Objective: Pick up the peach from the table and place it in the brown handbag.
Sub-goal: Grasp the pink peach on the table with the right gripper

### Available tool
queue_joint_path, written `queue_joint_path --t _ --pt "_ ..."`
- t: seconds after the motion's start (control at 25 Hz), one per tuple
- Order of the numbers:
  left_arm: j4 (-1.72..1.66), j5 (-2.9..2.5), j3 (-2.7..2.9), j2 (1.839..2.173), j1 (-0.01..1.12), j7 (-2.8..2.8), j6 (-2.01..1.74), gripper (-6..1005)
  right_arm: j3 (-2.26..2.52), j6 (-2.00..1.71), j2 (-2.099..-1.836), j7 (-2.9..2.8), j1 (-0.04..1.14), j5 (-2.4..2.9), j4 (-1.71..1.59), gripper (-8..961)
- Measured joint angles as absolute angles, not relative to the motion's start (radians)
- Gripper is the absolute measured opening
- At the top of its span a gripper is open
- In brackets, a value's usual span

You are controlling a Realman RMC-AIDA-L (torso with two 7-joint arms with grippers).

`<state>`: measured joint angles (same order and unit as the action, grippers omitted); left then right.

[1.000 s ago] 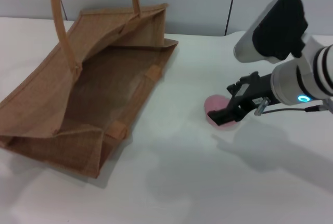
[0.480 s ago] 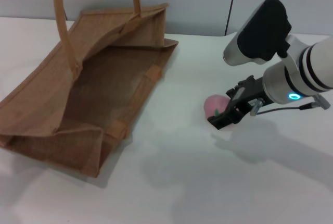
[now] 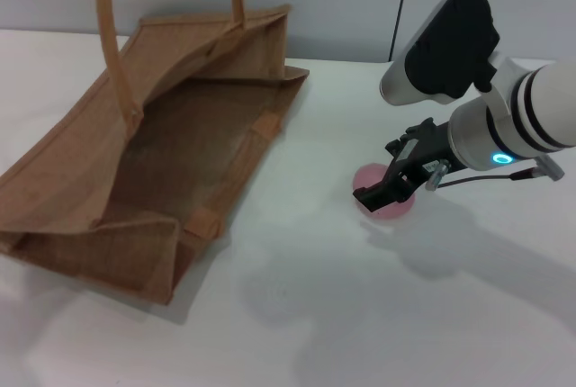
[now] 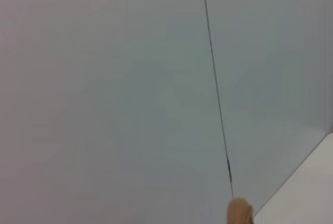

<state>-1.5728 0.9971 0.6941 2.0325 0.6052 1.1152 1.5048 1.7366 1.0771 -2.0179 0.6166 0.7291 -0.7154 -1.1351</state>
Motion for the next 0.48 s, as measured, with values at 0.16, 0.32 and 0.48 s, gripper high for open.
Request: queue_joint_path --t 0.16,0.32,0.48 --pt "-1.571 0.997 0.707 2.032 0.607 1.115 1.505 125 1.74 1.052 -2.019 0.619 0.741 -0.713 -1.093 850" --pt "-1.57 0.997 0.716 2.032 0.607 1.113 1.503 125 1.747 1.04 -2.019 0.621 0.759 -0.713 -1.048 843" --pt "-1.564 0.997 0.716 2.032 0.608 1.113 1.503 125 1.758 1.034 -2.019 0.621 0.772 -0.715 -1.023 837"
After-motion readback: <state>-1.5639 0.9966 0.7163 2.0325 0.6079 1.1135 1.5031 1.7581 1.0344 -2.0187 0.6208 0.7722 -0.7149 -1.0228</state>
